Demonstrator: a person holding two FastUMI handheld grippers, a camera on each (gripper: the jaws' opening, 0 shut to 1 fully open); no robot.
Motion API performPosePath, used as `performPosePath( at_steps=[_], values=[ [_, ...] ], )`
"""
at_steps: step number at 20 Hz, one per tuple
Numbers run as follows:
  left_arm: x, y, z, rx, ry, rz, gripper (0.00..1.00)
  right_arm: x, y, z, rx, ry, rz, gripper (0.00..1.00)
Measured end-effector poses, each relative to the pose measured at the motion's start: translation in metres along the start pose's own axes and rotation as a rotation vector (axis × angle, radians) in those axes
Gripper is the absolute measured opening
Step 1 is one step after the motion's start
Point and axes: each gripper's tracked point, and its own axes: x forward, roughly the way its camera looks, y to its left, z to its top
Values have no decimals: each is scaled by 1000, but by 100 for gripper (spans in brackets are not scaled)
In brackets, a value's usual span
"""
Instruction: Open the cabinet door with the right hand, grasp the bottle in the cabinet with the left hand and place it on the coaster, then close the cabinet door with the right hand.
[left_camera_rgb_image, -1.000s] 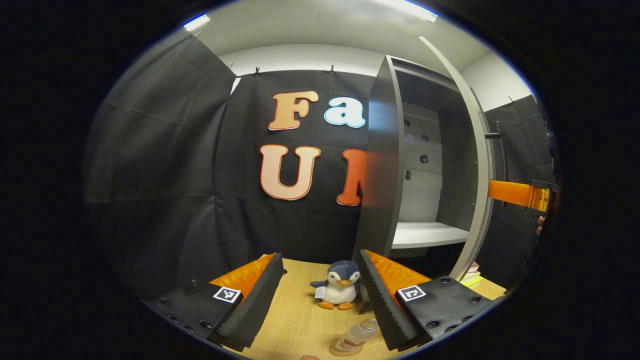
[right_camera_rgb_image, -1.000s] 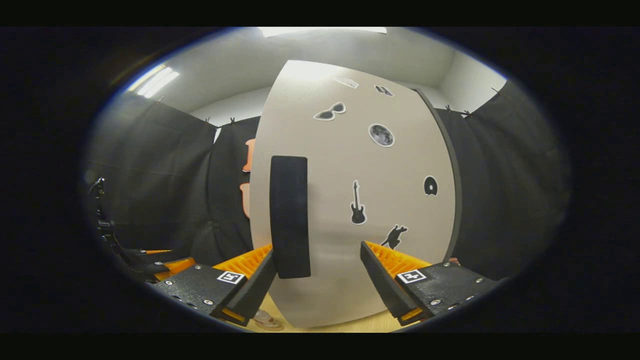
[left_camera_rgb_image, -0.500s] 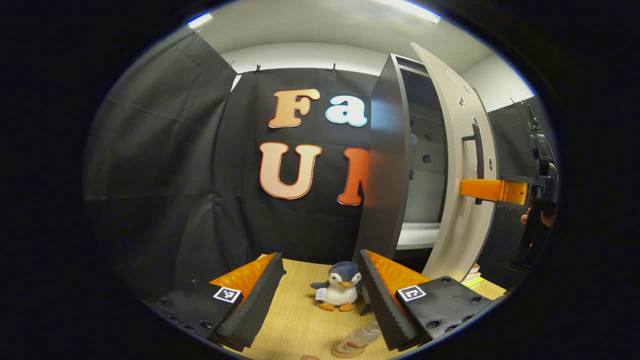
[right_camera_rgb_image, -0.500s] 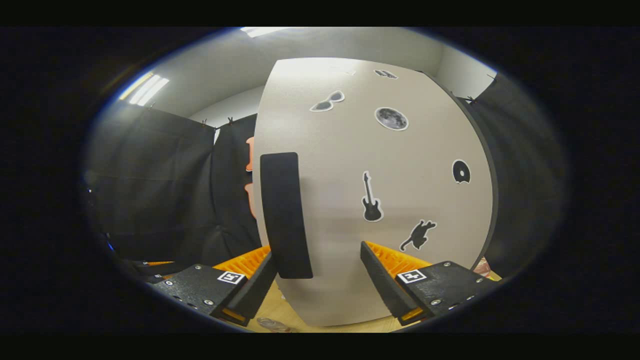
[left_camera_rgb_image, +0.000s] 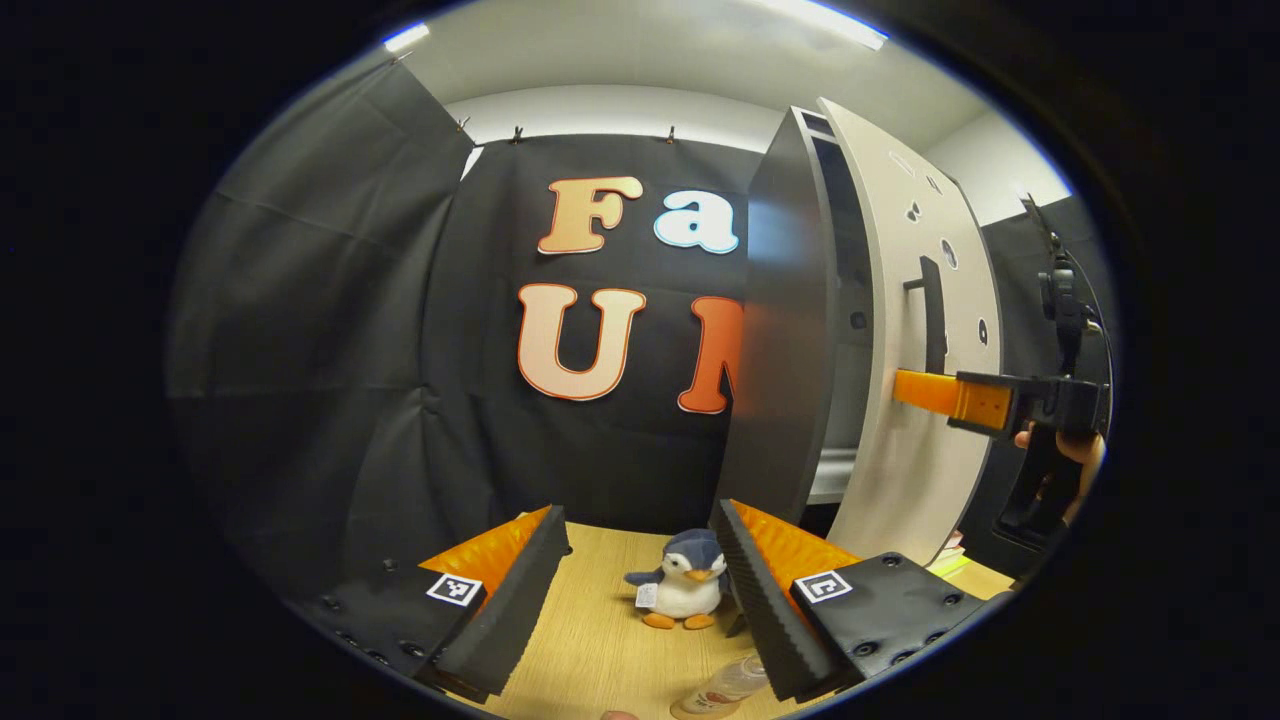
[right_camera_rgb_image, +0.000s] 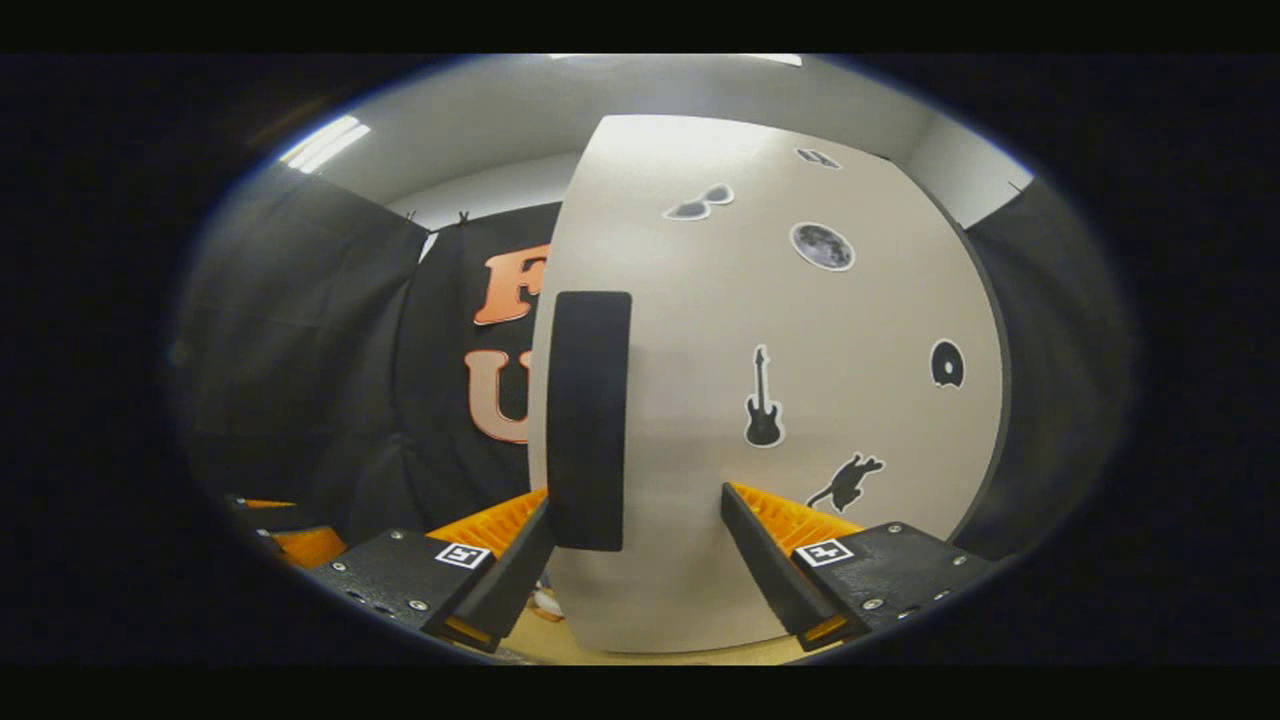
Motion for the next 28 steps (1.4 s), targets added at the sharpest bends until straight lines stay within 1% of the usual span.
performPosePath(
  at_steps=[2,3,4,5,8,15,19,23,25,26,28],
  values=[
    [4,5,0,5,1,-4,98,3,2,-11,-85,29,-26,95],
    [7,7,-1,9,0,-6,98,3,0,-19,-99,48,-40,97],
    [10,9,0,13,0,-7,98,5,0,-24,-82,62,-52,93],
    [12,11,0,17,0,-8,96,6,1,-25,-59,61,-59,94],
    [20,16,-3,17,11,-23,96,9,-1,-23,31,46,-72,94],
    [33,15,-5,42,26,-89,96,15,-4,-25,54,51,-127,94],
    [36,10,-5,36,29,-106,96,16,-4,-30,113,87,-122,94],
    [30,7,-3,32,28,-100,96,15,-4,-29,122,95,-126,95],
    [27,6,-4,37,33,-97,96,17,-4,-30,135,102,-115,95],
    [25,5,-4,40,36,-94,98,15,-2,-32,165,114,-101,95],
    [19,4,-3,42,36,-87,96,11,5,-35,265,133,-58,95]
  ],
)
